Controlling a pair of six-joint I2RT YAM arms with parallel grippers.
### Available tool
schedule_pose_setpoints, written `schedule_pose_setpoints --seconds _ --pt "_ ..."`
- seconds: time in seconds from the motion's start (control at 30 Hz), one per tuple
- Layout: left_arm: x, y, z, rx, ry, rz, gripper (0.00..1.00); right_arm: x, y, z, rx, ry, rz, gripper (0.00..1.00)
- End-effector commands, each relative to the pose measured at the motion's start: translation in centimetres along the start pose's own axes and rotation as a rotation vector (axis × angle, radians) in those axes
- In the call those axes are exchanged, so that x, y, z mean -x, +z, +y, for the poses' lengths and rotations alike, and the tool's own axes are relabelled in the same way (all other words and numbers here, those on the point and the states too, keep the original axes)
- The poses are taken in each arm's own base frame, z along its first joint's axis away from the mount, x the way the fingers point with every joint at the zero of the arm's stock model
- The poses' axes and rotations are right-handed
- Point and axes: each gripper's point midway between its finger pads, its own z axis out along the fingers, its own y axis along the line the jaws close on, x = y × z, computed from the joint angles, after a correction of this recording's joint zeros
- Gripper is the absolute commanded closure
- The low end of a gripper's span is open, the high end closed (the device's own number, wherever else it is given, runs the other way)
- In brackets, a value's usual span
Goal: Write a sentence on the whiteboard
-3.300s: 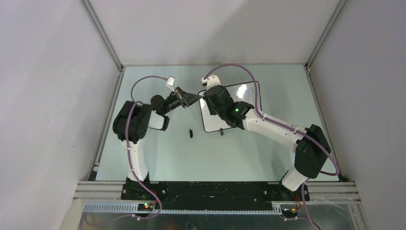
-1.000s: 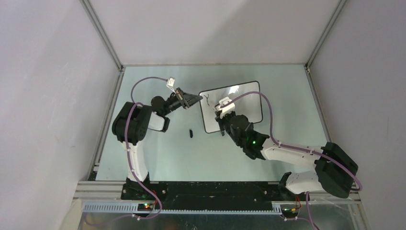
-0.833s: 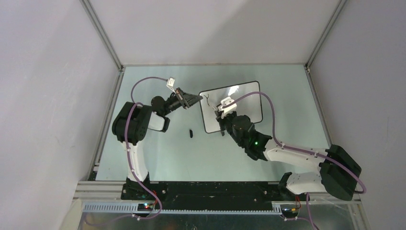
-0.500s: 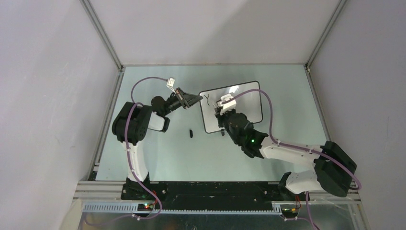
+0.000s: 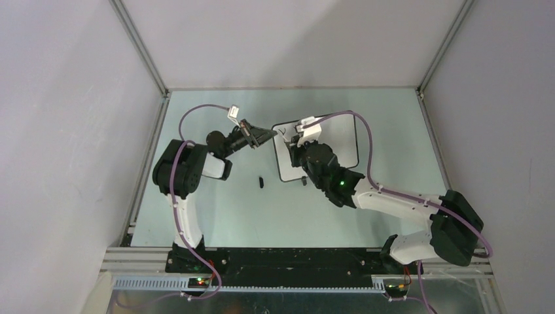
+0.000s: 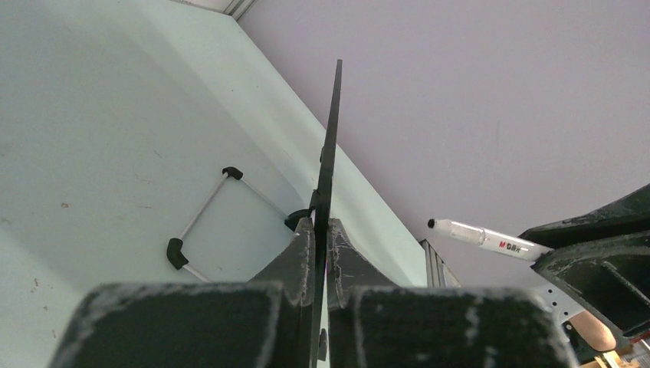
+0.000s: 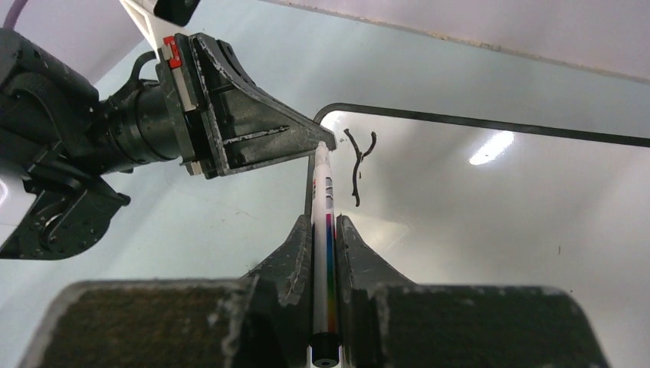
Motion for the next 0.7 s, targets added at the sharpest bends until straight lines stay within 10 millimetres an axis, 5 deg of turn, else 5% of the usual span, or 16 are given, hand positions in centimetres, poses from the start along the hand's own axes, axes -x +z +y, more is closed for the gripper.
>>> schedule_pose_setpoints --seconds 0.0,0.67 --pt "1.5 0.4 -3.3 -0.075 0.050 -0.025 1.00 2.7 -0.3 -0.8 -0.026 0.098 -0.032 1.00" --pt "1.3 0.5 -3.1 -0.074 0.058 -0.021 1.00 1.7 0.0 -2.3 -0.012 0.046 0.065 1.00"
